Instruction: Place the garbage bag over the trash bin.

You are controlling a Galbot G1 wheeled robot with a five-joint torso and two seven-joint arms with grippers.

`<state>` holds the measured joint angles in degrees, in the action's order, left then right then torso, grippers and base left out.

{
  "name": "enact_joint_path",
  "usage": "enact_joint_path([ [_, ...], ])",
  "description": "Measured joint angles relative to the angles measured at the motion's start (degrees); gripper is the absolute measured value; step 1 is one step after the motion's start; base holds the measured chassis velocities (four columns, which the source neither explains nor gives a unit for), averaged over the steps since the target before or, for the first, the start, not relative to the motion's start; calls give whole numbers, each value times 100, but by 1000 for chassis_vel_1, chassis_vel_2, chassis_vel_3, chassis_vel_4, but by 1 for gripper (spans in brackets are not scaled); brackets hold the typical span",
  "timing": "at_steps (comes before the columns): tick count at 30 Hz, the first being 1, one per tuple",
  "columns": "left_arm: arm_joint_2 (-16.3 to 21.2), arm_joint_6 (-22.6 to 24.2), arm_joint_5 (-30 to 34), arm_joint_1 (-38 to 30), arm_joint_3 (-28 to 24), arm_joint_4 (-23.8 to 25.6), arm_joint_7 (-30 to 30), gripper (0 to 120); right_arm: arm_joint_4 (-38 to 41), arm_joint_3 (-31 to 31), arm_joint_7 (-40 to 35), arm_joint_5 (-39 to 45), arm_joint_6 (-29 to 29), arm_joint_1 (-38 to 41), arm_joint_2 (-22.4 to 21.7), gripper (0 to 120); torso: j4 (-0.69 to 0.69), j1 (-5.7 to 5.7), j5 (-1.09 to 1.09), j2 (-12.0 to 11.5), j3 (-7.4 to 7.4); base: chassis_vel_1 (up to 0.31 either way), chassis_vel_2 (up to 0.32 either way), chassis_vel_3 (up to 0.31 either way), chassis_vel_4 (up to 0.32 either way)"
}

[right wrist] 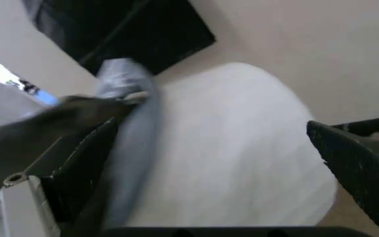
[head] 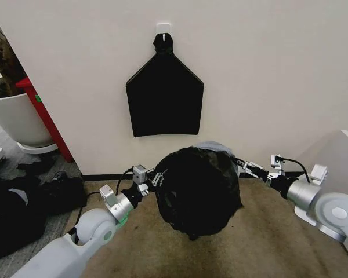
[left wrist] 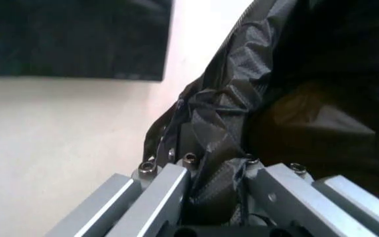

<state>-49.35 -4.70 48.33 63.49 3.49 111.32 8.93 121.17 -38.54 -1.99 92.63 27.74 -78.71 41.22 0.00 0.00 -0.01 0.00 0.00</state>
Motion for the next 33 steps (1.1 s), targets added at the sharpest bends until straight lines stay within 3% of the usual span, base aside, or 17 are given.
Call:
enact_joint_path([
  [5,-33,101,148,9,-27,-84,-132,0,178,-171,-26,117,16,-126,25,100,0,0,0,0,0,0,0,0,0],
  [10,-92,322,559,-7,-73,-161,-665,0,472,-501,-177,25,-53,-169,143,100,0,0,1,0,0,0,0,0,0],
  [16,-194,1092,1524,-144,-269,95,-2391,0,1569,-552,-825,-533,-272,-117,406,100,1,0,-1,0,0,0,0,0,0],
  [18,-196,1159,1632,-161,-291,126,-2523,0,1638,-517,-911,-568,-278,-126,447,100,1,0,-2,0,0,0,0,0,0],
  [20,-193,1674,2256,-277,-393,350,-3308,0,1883,-347,-1124,-1125,-294,-334,716,100,0,0,1,0,0,0,0,0,0],
  [23,-154,1869,2483,-374,-439,512,-3806,0,2080,-50,-859,-2303,-299,-558,835,100,-3,0,1,0,0,0,0,0,0],
  [29,-124,1881,2216,-433,-521,671,-4058,0,2238,726,-1220,-2828,-60,-11,746,100,0,0,1,0,0,0,0,0,0],
  [33,-116,1974,2436,-382,-506,856,-4080,0,2240,1137,-1341,-2730,90,442,580,99,3,0,0,0,0,0,0,0,0],
])
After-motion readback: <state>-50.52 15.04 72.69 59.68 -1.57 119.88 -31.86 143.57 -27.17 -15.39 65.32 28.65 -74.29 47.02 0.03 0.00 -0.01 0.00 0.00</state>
